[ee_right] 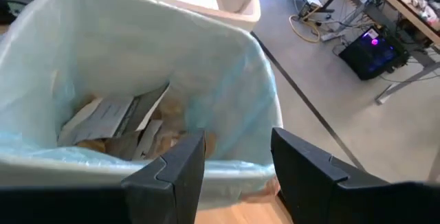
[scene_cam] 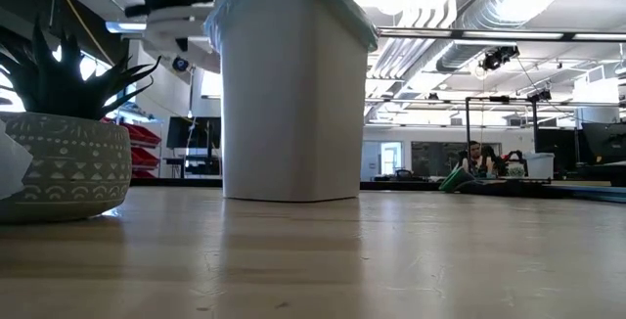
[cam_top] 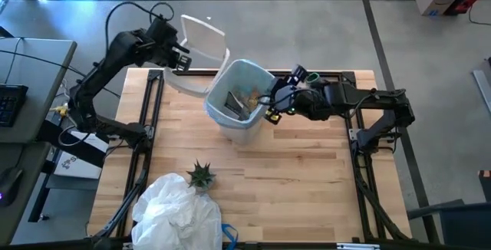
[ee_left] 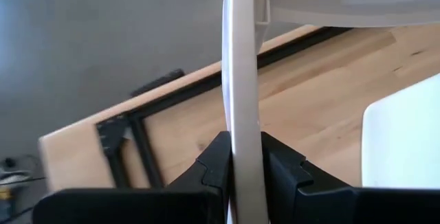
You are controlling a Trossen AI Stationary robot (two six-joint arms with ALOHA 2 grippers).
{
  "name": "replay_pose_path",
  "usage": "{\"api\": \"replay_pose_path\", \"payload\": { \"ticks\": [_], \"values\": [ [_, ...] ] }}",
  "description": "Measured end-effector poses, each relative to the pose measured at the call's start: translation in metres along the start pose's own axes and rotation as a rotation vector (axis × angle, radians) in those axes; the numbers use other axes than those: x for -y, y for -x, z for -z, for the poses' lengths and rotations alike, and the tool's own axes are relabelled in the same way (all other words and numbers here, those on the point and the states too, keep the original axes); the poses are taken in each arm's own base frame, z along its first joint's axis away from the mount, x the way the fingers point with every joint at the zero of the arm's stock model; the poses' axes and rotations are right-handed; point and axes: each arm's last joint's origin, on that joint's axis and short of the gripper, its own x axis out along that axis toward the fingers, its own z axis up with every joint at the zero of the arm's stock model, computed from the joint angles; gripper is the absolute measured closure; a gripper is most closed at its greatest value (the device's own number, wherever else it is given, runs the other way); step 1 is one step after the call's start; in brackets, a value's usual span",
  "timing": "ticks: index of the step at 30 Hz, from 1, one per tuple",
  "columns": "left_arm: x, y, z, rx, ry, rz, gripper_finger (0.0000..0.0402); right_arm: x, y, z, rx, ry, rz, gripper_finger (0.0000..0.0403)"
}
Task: Place trash/remove bag and relplace
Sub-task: Remove the trash bag from the trash bin
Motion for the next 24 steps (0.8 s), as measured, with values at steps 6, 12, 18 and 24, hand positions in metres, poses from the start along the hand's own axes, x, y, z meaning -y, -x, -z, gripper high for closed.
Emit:
{"api": "replay_pose_path", "payload": {
  "ticks": [6, 12, 18, 24],
  "values": [
    [-0.014, -0.04, 0.021, -0.038, 0.073, 0.047, 0.0367, -0.006, 0.006, 0.003, -0.008, 0.029, 0.003, 0.0249],
    [-0.018, -0.077, 0.062, -0.057, 0.118, 0.103, 0.0367, -0.007, 0.007, 0.003, -0.001, 0.029, 0.001, 0.0249],
    [-0.016, -0.116, 0.108, -0.072, 0.144, 0.095, 0.0367, -0.007, 0.007, 0.002, 0.004, 0.026, 0.001, 0.0249],
    [-0.015, -0.141, 0.13, -0.077, 0.155, 0.091, 0.0367, -0.007, 0.007, 0.002, 0.004, 0.026, 0.001, 0.0249]
  ]
}}
